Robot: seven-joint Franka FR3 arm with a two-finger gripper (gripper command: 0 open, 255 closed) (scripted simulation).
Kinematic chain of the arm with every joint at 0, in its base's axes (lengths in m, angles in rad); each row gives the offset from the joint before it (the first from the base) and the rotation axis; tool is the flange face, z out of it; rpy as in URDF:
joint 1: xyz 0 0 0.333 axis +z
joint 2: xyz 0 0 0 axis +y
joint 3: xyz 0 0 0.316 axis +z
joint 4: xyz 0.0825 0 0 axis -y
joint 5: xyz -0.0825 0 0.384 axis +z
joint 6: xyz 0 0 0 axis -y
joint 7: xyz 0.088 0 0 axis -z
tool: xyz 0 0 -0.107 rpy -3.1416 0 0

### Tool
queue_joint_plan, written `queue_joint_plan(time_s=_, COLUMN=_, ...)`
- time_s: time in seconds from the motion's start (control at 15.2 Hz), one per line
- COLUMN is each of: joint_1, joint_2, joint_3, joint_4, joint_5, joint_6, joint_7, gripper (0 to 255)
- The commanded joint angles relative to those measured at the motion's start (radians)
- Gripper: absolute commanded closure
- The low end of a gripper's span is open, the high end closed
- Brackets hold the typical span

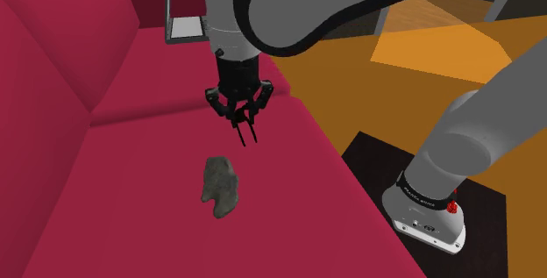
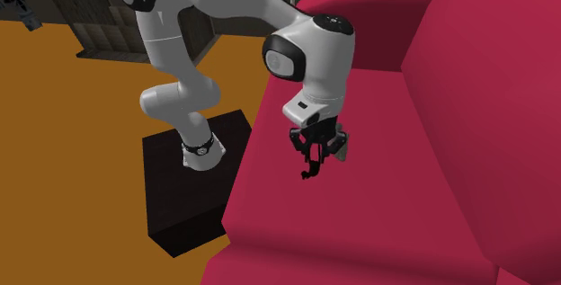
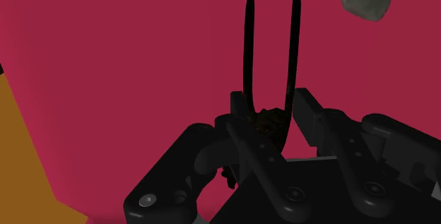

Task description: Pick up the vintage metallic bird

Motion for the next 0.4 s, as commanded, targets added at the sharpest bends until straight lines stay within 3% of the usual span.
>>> queue_joint_plan(time_s=0.0, joint_1=-0.001, joint_2=-0.005, joint_3=-0.006, joint_4=0.023, joint_5=0.000, joint_6=-0.028, joint_7=-0.004, gripper=255)
queue_joint_plan(time_s=0.33, joint_1=-0.002, joint_2=-0.013, joint_3=-0.014, joint_4=0.059, joint_5=0.001, joint_6=-0.071, joint_7=-0.007, gripper=255)
